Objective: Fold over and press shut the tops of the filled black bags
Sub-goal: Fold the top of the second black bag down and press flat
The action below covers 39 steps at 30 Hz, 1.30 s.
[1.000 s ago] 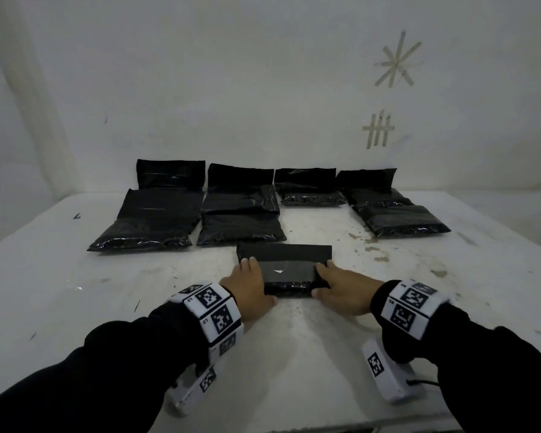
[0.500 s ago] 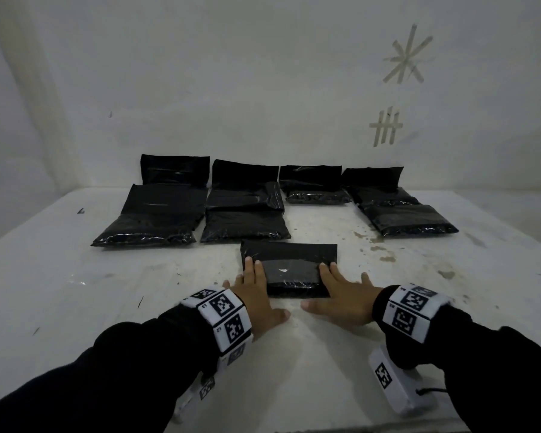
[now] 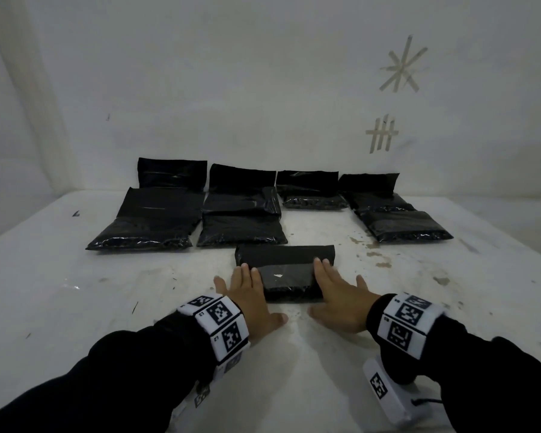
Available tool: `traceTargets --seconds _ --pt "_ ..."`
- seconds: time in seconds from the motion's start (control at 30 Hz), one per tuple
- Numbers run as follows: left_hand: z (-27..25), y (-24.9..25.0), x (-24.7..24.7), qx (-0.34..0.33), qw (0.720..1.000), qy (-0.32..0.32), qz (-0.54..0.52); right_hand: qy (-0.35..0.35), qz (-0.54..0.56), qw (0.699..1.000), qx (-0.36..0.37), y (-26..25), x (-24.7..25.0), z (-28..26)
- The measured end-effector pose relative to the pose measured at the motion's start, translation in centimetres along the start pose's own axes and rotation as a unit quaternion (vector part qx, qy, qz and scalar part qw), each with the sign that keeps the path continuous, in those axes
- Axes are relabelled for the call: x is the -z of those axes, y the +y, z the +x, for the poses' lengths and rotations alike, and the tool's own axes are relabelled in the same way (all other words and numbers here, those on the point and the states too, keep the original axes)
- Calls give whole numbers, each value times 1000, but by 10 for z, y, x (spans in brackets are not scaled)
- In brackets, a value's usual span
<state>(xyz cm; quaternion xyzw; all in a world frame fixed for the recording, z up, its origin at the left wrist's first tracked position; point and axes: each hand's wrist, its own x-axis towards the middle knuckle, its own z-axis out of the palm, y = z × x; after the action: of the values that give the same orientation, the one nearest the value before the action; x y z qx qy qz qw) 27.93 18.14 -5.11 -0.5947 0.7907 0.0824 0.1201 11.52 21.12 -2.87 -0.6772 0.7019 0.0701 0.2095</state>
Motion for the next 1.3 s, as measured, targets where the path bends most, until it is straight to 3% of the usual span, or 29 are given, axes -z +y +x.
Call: traceTargets --seconds 0.23,0.37,0.47,0.57,0.67,0.8,0.9,1.03,1.17,1.3 --pt "0 -1 4 -36 997 -7 -70 -33 -53 998 -9 -3 1 4" --pt "1 -1 5 -54 997 17 -49 41 -135 990 -3 -8 -4 10" --pt "5 -1 5 -71 996 14 -49 62 -91 994 21 -13 -6 13" --pt "8 2 2 -69 997 -3 -19 27 -46 998 24 -15 -7 12" --pt "8 5 0 -57 998 -9 2 23 -107 994 14 -14 -7 11" --pt "3 13 2 -24 996 -10 82 71 -233 970 13 -19 -8 7" --pt "2 16 0 -42 989 38 136 100 -231 967 36 -22 -9 7" --pt "9 8 2 -100 995 16 21 43 -97 993 61 -17 -7 9" --pt "9 3 4 -124 992 7 5 32 -166 984 52 -16 -12 16" --pt "9 7 -2 -109 993 11 33 79 -254 963 48 -21 -15 15"
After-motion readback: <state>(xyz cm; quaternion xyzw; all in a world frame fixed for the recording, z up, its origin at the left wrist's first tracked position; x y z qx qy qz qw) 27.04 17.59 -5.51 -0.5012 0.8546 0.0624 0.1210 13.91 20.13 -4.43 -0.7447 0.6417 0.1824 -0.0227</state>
